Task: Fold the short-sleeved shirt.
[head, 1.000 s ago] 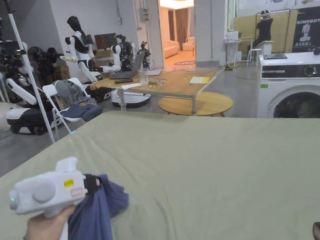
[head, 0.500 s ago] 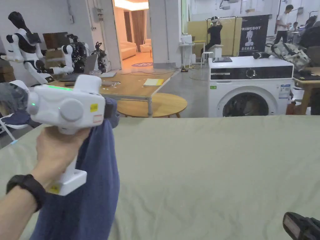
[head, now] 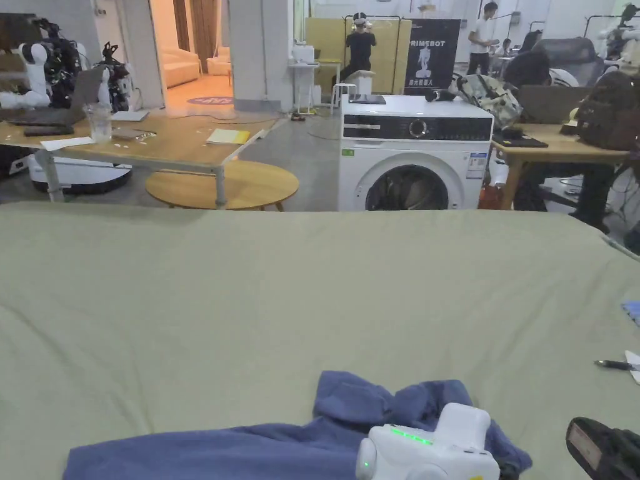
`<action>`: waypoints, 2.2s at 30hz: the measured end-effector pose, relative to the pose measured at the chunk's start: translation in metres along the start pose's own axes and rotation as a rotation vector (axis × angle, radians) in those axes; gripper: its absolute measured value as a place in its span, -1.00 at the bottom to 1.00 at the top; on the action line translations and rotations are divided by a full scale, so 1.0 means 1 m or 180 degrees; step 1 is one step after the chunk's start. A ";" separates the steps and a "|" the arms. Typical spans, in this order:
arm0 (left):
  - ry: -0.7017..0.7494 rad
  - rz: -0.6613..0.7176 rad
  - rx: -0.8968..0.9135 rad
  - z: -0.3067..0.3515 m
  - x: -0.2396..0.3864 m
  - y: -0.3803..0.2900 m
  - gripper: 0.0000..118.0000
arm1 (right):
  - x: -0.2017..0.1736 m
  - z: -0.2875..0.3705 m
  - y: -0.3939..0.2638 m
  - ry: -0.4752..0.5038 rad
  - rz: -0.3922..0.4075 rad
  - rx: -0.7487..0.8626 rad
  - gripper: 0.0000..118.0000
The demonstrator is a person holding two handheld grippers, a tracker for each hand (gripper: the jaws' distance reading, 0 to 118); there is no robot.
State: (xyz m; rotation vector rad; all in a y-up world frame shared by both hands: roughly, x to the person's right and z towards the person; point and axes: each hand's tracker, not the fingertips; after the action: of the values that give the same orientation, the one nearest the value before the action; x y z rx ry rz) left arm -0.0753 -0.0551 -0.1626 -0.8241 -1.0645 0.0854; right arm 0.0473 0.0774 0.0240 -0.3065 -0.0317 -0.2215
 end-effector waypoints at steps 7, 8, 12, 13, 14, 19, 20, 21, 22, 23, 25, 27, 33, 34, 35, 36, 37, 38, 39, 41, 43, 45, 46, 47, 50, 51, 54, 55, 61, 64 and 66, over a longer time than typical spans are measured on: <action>-0.0011 -0.0234 0.0464 0.051 0.001 0.012 0.18 | -0.012 -0.008 0.000 0.0144 -0.0046 0.0009 -1.00; 0.0172 -0.0335 0.0716 0.075 -0.002 0.019 0.16 | -0.018 -0.012 0.001 0.0167 -0.0005 0.0023 -1.00; 0.1074 -0.0659 0.1531 0.173 -0.012 0.044 0.16 | -0.040 -0.030 0.012 0.0376 0.0103 0.0105 -1.00; 0.1092 -0.0625 0.1656 0.201 -0.017 0.048 0.16 | -0.045 -0.036 0.015 0.0373 0.0122 0.0129 -1.00; 0.1137 -0.0582 0.1738 0.230 -0.020 0.049 0.16 | -0.052 -0.042 0.018 0.0386 0.0178 0.0143 -1.00; 0.2113 -0.0880 0.1983 0.317 -0.029 0.024 0.15 | -0.074 -0.068 0.019 0.0512 0.0339 0.0099 -1.00; 0.2239 -0.0935 0.1902 0.328 -0.030 0.017 0.09 | -0.077 -0.072 0.017 0.0545 0.0335 0.0101 -1.00; 0.2308 -0.0920 0.1857 0.336 -0.031 0.010 -0.27 | -0.079 -0.076 0.015 0.0535 0.0332 0.0107 -1.00; 0.2345 -0.0857 0.1852 0.343 -0.034 0.005 -0.77 | -0.082 -0.079 0.013 0.0526 0.0317 0.0106 -1.00; 0.2371 -0.0748 0.1886 0.349 -0.034 -0.003 -1.00 | -0.085 -0.081 0.011 0.0485 0.0317 0.0087 -1.00; 0.2430 -0.0661 0.1941 0.357 -0.034 -0.017 -1.00 | -0.087 -0.085 0.008 0.0482 0.0291 0.0063 -1.00; 0.2429 -0.0614 0.1894 0.361 -0.040 -0.021 -1.00 | -0.088 -0.086 0.006 0.0519 0.0273 0.0040 -1.00; 0.2280 -0.0231 0.1873 0.373 -0.060 -0.016 -1.00 | -0.086 -0.089 0.009 0.0553 0.0219 -0.0012 -1.00; 0.2467 -0.0343 0.1877 0.375 -0.065 -0.014 -1.00 | -0.085 -0.089 0.009 0.0575 0.0206 -0.0021 -1.00; 0.2577 -0.0386 0.1866 0.377 -0.071 -0.011 -1.00 | -0.083 -0.089 0.009 0.0630 0.0194 -0.0034 -1.00; 0.2578 -0.0347 0.1774 0.379 -0.077 -0.008 -0.84 | -0.082 -0.088 0.008 0.0686 0.0186 -0.0053 -1.00; 0.2479 -0.0248 0.1600 0.382 -0.090 -0.003 -0.51 | -0.080 -0.087 0.006 0.0749 0.0182 -0.0076 -1.00; 0.2282 -0.0155 0.1568 0.384 -0.104 -0.003 -0.20 | -0.078 -0.086 0.004 0.0775 0.0193 -0.0088 -1.00; 0.2177 -0.0074 0.1525 0.384 -0.118 -0.002 -0.04 | -0.077 -0.084 0.002 0.0774 0.0214 -0.0101 -1.00; 0.2296 -0.0014 0.1514 0.381 -0.150 -0.004 -0.03 | -0.074 -0.079 -0.003 0.0782 0.0274 -0.0143 -1.00; 0.2526 0.0395 0.1213 0.375 -0.179 -0.006 -0.03 | -0.068 -0.073 -0.008 0.0824 0.0324 -0.0179 -1.00; 0.2468 0.0713 0.0925 0.364 -0.212 -0.012 -0.03 | -0.060 -0.068 -0.015 0.0801 0.0350 -0.0213 -1.00; 0.2508 0.0833 0.0738 0.357 -0.224 -0.016 -0.03 | -0.055 -0.067 -0.017 0.0777 0.0359 -0.0260 -1.00; 0.2489 0.0954 0.0565 0.349 -0.237 -0.021 -0.03 | -0.050 -0.066 -0.019 0.0718 0.0366 -0.0303 -1.00; 0.2442 0.1117 0.0168 0.326 -0.257 -0.036 -0.03 | -0.035 -0.064 -0.022 0.0576 0.0274 -0.0367 -1.00; 0.2407 0.1182 0.0100 0.320 -0.262 -0.040 -0.03 | -0.031 -0.065 -0.022 0.0551 0.0209 -0.0394 -1.00; 0.2368 0.1471 -0.0057 0.306 -0.283 -0.053 -0.16 | -0.020 -0.063 -0.022 0.0465 0.0085 -0.0422 -1.00; 0.2417 0.1582 -0.0120 0.302 -0.289 -0.056 -0.38 | -0.017 -0.063 -0.022 0.0446 0.0078 -0.0433 -1.00; 0.2430 0.1510 -0.0142 0.293 -0.291 -0.055 -1.00 | -0.007 -0.060 -0.026 0.0319 0.0156 -0.0539 -1.00; 0.2528 0.1345 -0.0276 0.285 -0.285 -0.055 -1.00 | 0.000 -0.066 -0.029 0.0205 -0.0046 -0.0584 -0.93; 0.2521 0.1365 -0.0259 0.288 -0.286 -0.057 -1.00 | 0.011 -0.072 -0.036 -0.0022 -0.0333 -0.0621 0.12</action>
State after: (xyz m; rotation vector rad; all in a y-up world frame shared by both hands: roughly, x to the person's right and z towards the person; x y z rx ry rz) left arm -0.4698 -0.0596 -0.2738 -1.0280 -0.1402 0.0671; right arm 0.0496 0.0200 -0.0337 -0.5007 -0.0329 -0.3282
